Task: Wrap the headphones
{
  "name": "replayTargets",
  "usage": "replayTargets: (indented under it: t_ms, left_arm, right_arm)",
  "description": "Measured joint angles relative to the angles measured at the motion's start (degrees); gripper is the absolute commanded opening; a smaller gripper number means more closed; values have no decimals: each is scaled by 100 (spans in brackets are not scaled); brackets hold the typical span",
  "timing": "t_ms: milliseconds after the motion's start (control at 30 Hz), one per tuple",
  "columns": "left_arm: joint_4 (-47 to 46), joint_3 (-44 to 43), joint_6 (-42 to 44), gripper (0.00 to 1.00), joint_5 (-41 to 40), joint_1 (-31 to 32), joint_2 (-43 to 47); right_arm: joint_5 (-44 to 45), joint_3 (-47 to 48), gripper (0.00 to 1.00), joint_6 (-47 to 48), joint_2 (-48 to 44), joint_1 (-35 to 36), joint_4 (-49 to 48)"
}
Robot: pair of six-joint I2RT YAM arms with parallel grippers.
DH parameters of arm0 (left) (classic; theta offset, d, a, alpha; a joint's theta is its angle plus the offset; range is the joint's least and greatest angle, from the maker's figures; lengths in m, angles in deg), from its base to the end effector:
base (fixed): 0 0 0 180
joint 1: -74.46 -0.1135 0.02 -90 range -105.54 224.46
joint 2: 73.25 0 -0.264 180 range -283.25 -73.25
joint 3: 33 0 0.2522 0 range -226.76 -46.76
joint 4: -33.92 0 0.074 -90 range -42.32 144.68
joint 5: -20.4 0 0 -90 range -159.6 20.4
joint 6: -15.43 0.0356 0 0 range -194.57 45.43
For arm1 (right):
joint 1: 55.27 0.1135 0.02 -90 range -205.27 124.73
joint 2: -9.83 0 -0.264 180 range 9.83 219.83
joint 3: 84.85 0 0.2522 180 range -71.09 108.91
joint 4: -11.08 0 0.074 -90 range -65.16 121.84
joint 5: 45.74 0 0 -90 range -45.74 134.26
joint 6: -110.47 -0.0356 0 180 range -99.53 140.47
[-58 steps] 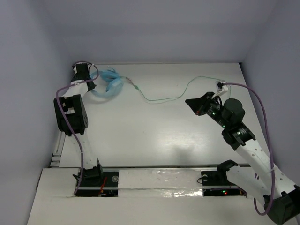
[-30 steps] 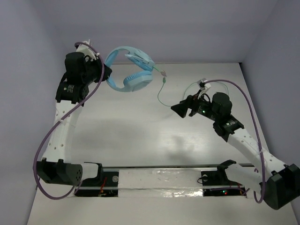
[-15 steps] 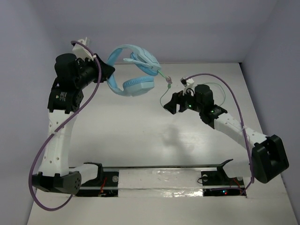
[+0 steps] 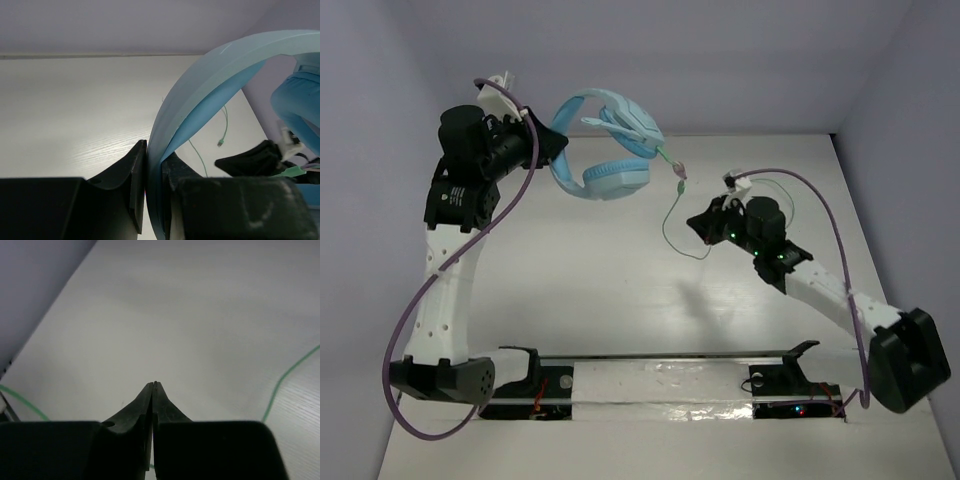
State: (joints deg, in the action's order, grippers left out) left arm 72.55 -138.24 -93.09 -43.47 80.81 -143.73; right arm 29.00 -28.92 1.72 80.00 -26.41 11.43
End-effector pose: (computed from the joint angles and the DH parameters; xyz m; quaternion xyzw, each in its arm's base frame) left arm 0.2415 -0.0426 0.4990 0.0780 0.7240 -0.3045 0.6140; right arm 0.2405 0.1432 0.2725 -0.1500 0.7740 0.3408 0.5122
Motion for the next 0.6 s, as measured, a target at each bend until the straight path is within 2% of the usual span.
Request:
replayTargets:
  t_ms: [67,100,133,233,300,400,500,600]
  left_arm:
    - [-39,0,-2,0,-24,0,-48]
    - [-66,0,-2,0,-31,0,-70]
    - [-92,0,-9,0,-35,0,-92]
    - [-149,-26,-31,0,-28,0,-144]
    - [-166,-98,-61,0,-13,0,-195]
    - [-232,-179,-111,0,33,0,-232]
    - [-260,-234,-140,0,55,0,-243]
    - [-275,-236,-153,0,90,0,-243]
  right_arm:
    - [542,-173,18,-227,-570,0,-68]
    - [752,-258,30,-280,-863,0,-109]
    - [914,-321,38,-319,-1115,0,-129]
    - [798,-363,57,-278,-1683,15,-103]
    - [678,-256,68,-133,-1685,170,-4]
    - [603,4,78,125,-1318,713,240]
    - [573,31,80,328,-905,1054,555]
    - [647,31,78,448,-581,1091,748]
